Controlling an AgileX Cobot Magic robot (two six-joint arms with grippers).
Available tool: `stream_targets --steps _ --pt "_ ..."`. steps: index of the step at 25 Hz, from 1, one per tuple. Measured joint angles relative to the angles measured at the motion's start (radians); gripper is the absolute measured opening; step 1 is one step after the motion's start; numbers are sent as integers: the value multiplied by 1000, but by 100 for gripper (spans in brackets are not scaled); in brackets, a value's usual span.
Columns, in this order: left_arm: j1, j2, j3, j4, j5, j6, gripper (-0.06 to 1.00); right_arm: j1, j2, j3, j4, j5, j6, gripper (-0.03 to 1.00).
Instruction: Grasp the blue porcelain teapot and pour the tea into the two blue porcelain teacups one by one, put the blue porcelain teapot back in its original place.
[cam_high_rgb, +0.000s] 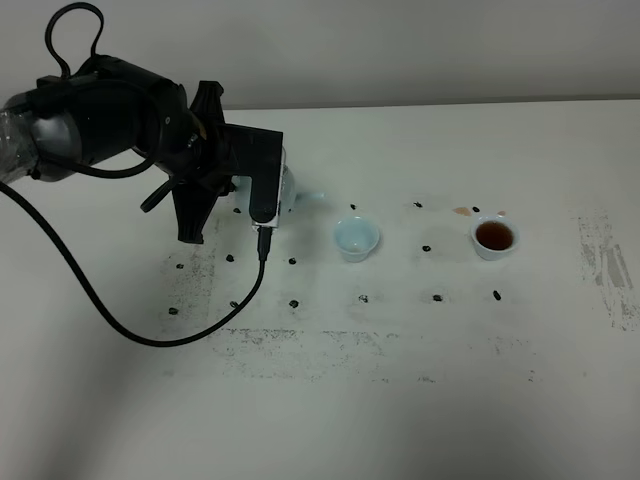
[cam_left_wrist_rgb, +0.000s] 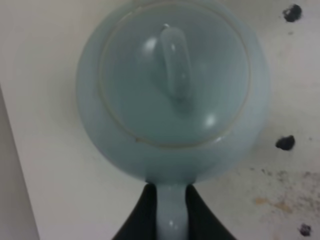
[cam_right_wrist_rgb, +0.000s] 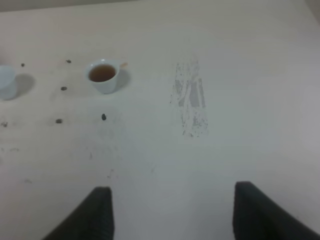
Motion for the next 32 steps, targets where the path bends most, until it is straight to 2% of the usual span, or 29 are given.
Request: stream_targets --steps 5,9,21,32 --pt "-1 9 0 4 -82 3 7 0 0 0 0 0 0 54" --pt "-20 10 0 65 -117 3 7 0 0 0 0 0 0 54" --pt "-66 11 0 187 -128 11 7 0 0 0 0 0 0 54" --pt "-98 11 0 194 -123 116 7 0 0 0 0 0 0 54"
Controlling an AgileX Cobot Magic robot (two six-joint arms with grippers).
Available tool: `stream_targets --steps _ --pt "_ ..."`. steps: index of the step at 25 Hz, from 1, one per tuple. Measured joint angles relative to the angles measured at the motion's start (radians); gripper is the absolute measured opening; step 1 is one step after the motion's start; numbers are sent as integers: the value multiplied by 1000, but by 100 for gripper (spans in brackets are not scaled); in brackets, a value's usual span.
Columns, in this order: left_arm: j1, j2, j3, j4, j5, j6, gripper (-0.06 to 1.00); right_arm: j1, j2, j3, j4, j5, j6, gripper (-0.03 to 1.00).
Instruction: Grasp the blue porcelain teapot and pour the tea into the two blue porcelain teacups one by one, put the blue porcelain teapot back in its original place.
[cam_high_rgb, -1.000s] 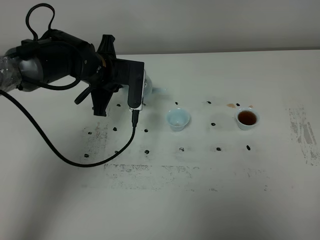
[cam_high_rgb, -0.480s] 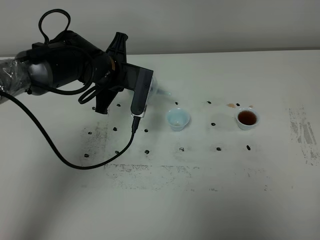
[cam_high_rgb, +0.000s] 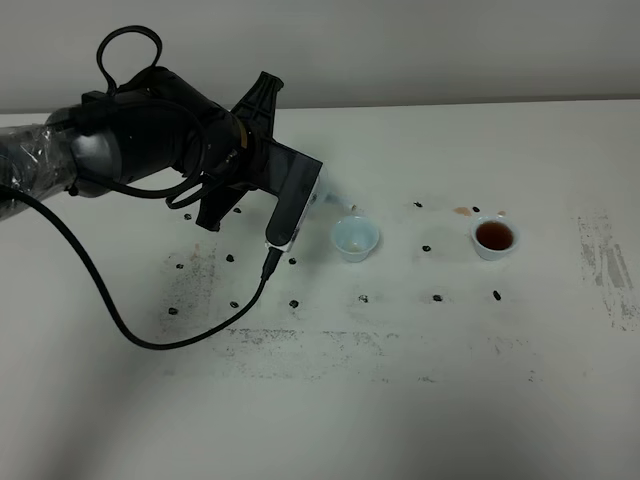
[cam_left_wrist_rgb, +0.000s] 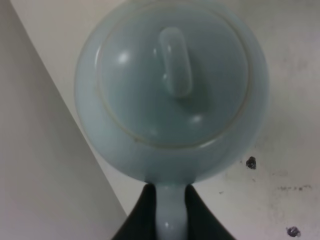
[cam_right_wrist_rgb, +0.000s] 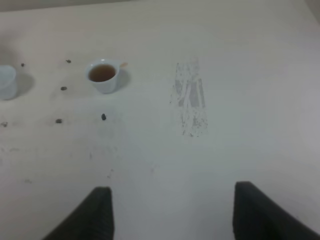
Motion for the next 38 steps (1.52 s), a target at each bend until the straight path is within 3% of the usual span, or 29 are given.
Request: stream_targets --steps 14,38 --pt "-8 0 0 76 5 91 7 0 0 0 0 0 0 54" --pt "-8 1 0 124 -30 120 7 0 0 0 0 0 0 54"
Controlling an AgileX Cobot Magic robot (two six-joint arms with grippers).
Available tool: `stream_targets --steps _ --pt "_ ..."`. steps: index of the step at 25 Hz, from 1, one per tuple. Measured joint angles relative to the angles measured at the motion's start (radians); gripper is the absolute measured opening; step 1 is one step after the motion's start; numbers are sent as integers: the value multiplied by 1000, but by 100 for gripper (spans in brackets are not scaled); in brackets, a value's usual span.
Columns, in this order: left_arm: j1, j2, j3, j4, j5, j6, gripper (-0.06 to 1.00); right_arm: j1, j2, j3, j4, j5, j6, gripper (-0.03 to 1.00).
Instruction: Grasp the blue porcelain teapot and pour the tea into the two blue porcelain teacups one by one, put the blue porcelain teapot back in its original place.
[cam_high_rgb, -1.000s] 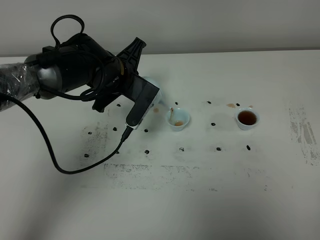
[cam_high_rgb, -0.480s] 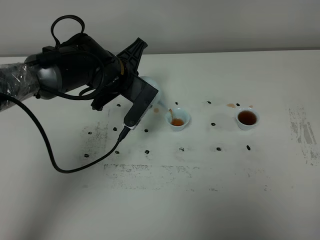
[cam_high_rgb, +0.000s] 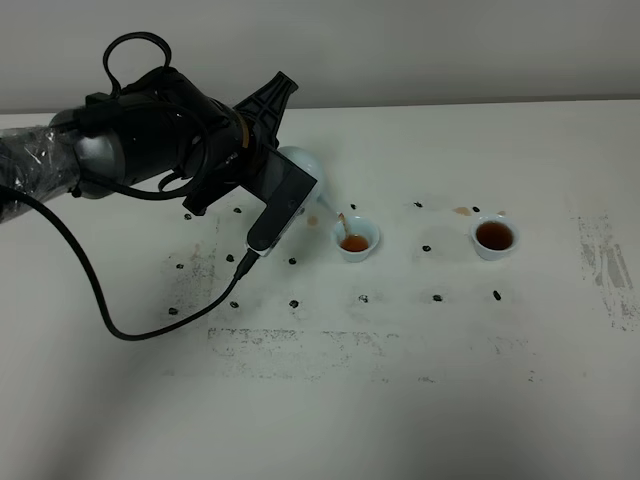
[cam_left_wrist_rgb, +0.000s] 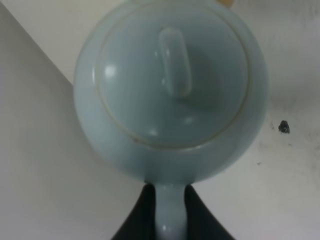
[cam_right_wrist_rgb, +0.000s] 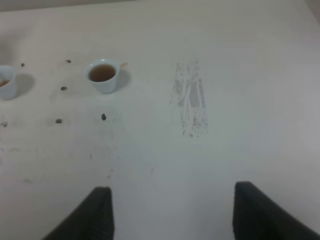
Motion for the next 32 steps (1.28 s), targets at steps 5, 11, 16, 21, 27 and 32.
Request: stream_targets --steps 5,11,16,21,27,32 --pt "0 0 0 8 -1 0 7 0 0 0 0 0 0 54" --pt "0 0 0 23 -1 0 7 0 0 0 0 0 0 54" --pt "0 0 0 28 -3 2 7 0 0 0 0 0 0 54" --pt "0 0 0 30 -4 2 7 0 0 0 0 0 0 54" --pt "-9 0 0 30 -11 3 7 0 0 0 0 0 0 54" --pt "-9 0 0 30 -14 4 7 0 0 0 0 0 0 54"
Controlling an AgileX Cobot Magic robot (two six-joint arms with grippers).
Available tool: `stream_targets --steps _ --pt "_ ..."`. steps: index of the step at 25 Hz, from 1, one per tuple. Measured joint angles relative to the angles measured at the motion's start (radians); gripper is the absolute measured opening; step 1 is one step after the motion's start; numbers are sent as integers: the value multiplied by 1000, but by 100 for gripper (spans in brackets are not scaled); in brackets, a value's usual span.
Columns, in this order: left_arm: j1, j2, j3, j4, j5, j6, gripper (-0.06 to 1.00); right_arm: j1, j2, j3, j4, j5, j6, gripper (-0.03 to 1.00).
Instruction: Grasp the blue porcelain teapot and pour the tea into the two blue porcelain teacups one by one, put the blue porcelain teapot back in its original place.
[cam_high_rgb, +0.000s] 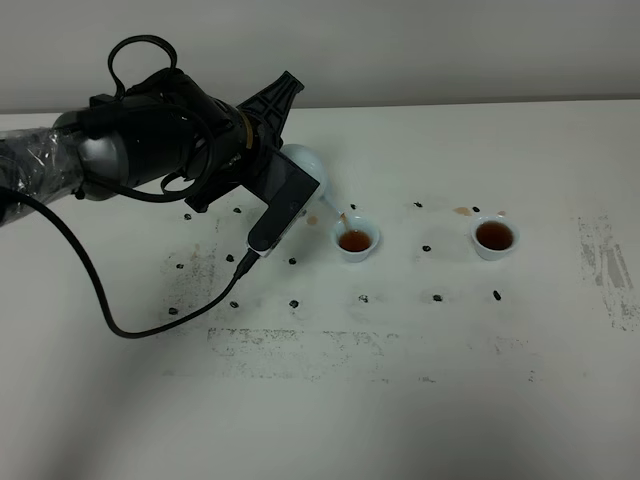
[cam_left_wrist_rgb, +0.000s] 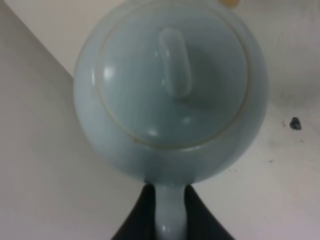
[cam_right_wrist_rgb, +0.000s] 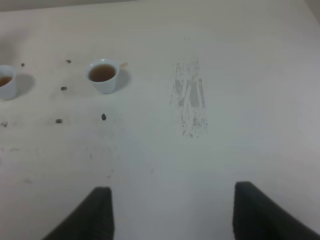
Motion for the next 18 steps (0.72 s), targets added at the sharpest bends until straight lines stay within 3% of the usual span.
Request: stream_targets --steps 18 --pt "-12 0 0 5 0 0 7 0 0 0 0 0 0 54"
